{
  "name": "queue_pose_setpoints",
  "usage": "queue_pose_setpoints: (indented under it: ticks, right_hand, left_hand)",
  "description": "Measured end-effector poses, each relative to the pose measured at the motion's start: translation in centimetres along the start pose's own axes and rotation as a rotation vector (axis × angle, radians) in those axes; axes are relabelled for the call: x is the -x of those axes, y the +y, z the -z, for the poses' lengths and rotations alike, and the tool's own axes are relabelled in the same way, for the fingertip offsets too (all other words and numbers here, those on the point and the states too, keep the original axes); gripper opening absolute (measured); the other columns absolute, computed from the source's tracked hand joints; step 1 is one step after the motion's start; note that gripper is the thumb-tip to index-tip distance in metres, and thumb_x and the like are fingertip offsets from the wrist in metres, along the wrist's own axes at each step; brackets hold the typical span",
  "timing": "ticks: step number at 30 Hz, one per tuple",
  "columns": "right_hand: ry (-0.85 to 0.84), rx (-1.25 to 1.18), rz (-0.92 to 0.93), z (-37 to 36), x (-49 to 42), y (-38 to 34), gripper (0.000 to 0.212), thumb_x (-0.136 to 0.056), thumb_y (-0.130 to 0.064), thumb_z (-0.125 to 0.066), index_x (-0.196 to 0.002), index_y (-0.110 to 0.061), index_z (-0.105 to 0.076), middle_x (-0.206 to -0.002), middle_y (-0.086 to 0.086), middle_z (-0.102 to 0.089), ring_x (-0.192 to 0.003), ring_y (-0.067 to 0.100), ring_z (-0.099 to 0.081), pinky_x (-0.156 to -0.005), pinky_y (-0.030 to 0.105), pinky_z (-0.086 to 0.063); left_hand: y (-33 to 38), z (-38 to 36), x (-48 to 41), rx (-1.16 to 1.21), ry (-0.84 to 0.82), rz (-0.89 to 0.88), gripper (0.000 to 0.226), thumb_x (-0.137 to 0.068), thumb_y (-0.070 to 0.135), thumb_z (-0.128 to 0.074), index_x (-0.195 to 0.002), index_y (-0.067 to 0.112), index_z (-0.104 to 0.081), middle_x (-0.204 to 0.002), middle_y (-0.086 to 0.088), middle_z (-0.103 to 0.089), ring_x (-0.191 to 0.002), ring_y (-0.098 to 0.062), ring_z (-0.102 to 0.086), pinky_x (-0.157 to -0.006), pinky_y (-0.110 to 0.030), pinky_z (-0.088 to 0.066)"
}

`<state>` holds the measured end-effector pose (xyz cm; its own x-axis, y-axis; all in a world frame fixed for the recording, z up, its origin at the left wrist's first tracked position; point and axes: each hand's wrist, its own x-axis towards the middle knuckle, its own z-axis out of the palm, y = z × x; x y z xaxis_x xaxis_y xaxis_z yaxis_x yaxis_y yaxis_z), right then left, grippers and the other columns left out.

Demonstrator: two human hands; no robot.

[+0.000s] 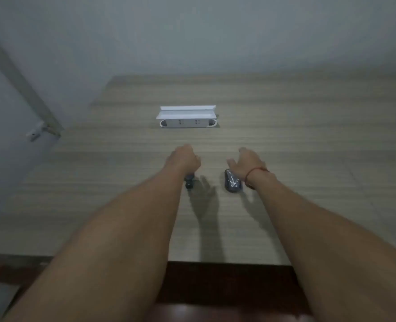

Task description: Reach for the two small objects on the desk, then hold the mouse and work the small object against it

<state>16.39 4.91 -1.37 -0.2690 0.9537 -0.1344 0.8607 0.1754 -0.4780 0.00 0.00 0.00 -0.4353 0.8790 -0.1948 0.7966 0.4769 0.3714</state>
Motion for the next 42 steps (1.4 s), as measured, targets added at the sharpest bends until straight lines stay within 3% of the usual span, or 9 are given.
queue_pose_setpoints:
  ticks: [3, 7, 11, 15, 19, 26, 35, 42]
  right_hand:
    - [0.018, -0.018, -0.081, -3.5, 0.0, 2.1, 0.055, -0.090, -0.044, -0.057, -0.127, -0.005, -0.048, -0.135, 0.017, -0.049, -0.124, 0.036, -0.049, -0.099, 0.042, -0.040]
    - [0.102, -0.165, -0.140, -8.5, -0.7, 5.0, 0.072, -0.080, -0.047, -0.069, -0.129, -0.004, -0.039, -0.133, 0.018, -0.049, -0.123, 0.037, -0.049, -0.098, 0.041, -0.042]
    - [0.174, -0.321, -0.203, -12.1, -1.5, 6.1, 0.094, -0.068, -0.054, -0.076, -0.135, -0.007, -0.031, -0.132, 0.017, -0.052, -0.124, 0.035, -0.049, -0.100, 0.041, -0.043]
    - [0.364, -0.328, -0.172, -14.8, -2.2, 6.6, 0.082, -0.064, -0.061, -0.074, -0.123, -0.014, -0.043, -0.116, 0.011, -0.061, -0.109, 0.033, -0.059, -0.090, 0.040, -0.049]
    - [0.526, -0.278, -0.097, -16.7, -2.3, 7.2, 0.067, -0.072, -0.052, -0.073, -0.121, -0.012, -0.050, -0.115, 0.010, -0.065, -0.111, 0.030, -0.059, -0.099, 0.039, -0.042]
    - [0.523, -0.251, -0.050, -17.1, -0.4, 7.8, 0.056, -0.079, -0.048, -0.065, -0.118, -0.010, -0.053, -0.118, 0.011, -0.065, -0.113, 0.030, -0.058, -0.101, 0.037, -0.040]
    - [0.463, -0.259, 0.030, -17.4, 7.1, 9.3, 0.055, -0.076, -0.048, -0.067, -0.117, -0.014, -0.054, -0.110, 0.005, -0.066, -0.102, 0.025, -0.060, -0.097, 0.037, -0.045]
    - [0.451, -0.273, 0.043, -17.4, 7.5, 10.0, 0.058, -0.071, -0.056, -0.068, -0.112, -0.017, -0.055, -0.107, 0.003, -0.066, -0.099, 0.025, -0.061, -0.093, 0.039, -0.048]
  left_hand:
    - [-1.4, -3.8, -0.5, 0.029, -0.010, 0.047, 0.044, -0.096, 0.033, -0.047, -0.127, 0.001, -0.048, -0.135, -0.022, -0.050, -0.125, -0.037, -0.048, -0.099, -0.040, -0.042]
    - [-3.3, -8.8, -1.3, 0.106, 0.090, 0.132, 0.041, -0.095, 0.037, -0.048, -0.126, 0.011, -0.053, -0.134, -0.020, -0.049, -0.125, -0.037, -0.048, -0.100, -0.040, -0.041]
    - [-4.9, -12.5, -2.3, 0.234, 0.175, 0.249, 0.058, -0.092, 0.044, -0.052, -0.133, 0.004, -0.045, -0.137, -0.019, -0.046, -0.128, -0.037, -0.045, -0.102, -0.042, -0.040]
    - [-6.0, -15.3, -3.4, 0.324, 0.322, 0.272, 0.055, -0.090, 0.045, -0.054, -0.125, 0.003, -0.052, -0.131, -0.018, -0.050, -0.124, -0.037, -0.048, -0.098, -0.044, -0.043]
    - [-6.2, -17.2, -3.6, 0.303, 0.495, 0.261, 0.046, -0.091, 0.042, -0.054, -0.116, 0.004, -0.057, -0.126, -0.017, -0.055, -0.121, -0.035, -0.050, -0.099, -0.043, -0.040]
    - [-6.7, -18.8, -2.3, 0.285, 0.621, 0.204, 0.038, -0.092, 0.034, -0.055, -0.115, 0.004, -0.058, -0.126, -0.016, -0.058, -0.120, -0.034, -0.053, -0.101, -0.041, -0.039]
    - [-6.7, -20.0, 4.9, 0.361, 0.628, 0.183, 0.032, -0.093, 0.032, -0.056, -0.111, 0.007, -0.059, -0.121, -0.013, -0.061, -0.115, -0.033, -0.057, -0.096, -0.042, -0.042]
    - [-6.7, -20.1, 6.3, 0.461, 0.641, 0.125, 0.032, -0.096, 0.032, -0.050, -0.111, 0.005, -0.057, -0.122, -0.014, -0.059, -0.115, -0.031, -0.054, -0.096, -0.041, -0.040]
